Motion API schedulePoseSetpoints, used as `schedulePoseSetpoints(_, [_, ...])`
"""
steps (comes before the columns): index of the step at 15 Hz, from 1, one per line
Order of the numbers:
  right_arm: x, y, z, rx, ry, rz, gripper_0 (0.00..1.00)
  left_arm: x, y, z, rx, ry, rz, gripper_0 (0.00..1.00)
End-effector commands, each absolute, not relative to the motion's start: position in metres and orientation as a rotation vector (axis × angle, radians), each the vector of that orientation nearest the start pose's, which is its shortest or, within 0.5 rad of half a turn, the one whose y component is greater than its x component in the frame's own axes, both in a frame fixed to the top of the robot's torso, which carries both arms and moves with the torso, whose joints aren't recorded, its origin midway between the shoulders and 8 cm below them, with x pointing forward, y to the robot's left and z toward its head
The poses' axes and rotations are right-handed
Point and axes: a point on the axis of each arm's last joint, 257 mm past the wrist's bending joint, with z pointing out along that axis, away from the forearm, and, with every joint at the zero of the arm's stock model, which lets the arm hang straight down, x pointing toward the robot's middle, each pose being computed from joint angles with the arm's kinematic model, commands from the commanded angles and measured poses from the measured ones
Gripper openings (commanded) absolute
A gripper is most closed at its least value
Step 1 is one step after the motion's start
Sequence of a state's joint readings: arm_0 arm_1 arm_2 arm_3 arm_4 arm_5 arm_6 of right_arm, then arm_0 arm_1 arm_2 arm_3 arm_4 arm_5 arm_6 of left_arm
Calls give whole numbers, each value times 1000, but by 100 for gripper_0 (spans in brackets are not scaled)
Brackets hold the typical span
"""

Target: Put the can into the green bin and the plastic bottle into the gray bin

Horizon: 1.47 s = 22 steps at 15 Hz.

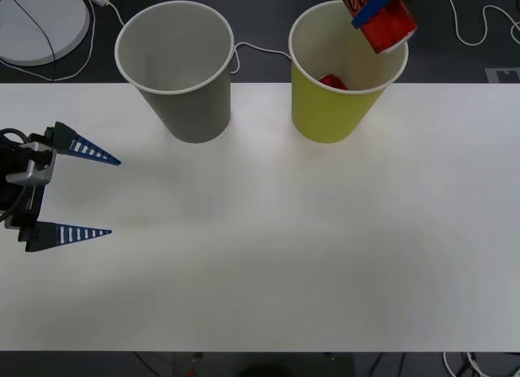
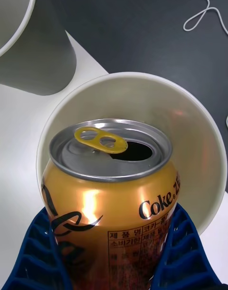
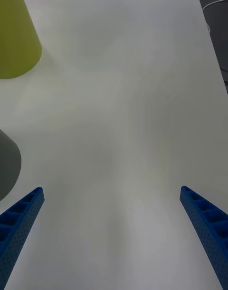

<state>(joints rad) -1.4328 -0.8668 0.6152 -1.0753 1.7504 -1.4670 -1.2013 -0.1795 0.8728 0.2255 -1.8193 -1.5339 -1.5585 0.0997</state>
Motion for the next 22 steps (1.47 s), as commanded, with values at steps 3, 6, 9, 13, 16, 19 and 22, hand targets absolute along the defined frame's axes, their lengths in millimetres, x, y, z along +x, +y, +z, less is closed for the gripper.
schedulePoseSetpoints(3, [589, -163, 36, -1139, 2202, 137, 100, 385, 257, -151, 1800, 1477, -266, 100])
schedulePoseSetpoints(6, [584, -165, 40, -1133, 2200, 175, 100, 385, 257, -151, 1800, 1477, -266, 100])
schedulePoseSetpoints(9, [563, -180, 48, -1161, 2211, 240, 100, 385, 257, -151, 1800, 1477, -266, 100])
schedulePoseSetpoints(13, [523, -202, 49, -1254, 2173, 266, 100, 385, 257, -151, 1800, 1477, -266, 100])
schedulePoseSetpoints(16, [502, -213, 56, -1292, 2094, 286, 100, 385, 257, -151, 1800, 1477, -266, 100])
schedulePoseSetpoints(19, [475, -230, 48, -1397, 1973, 306, 100, 385, 257, -151, 1800, 1477, -266, 100])
schedulePoseSetpoints(22, [452, -242, 40, -1458, 1868, 290, 100, 385, 257, -151, 1800, 1477, -266, 100])
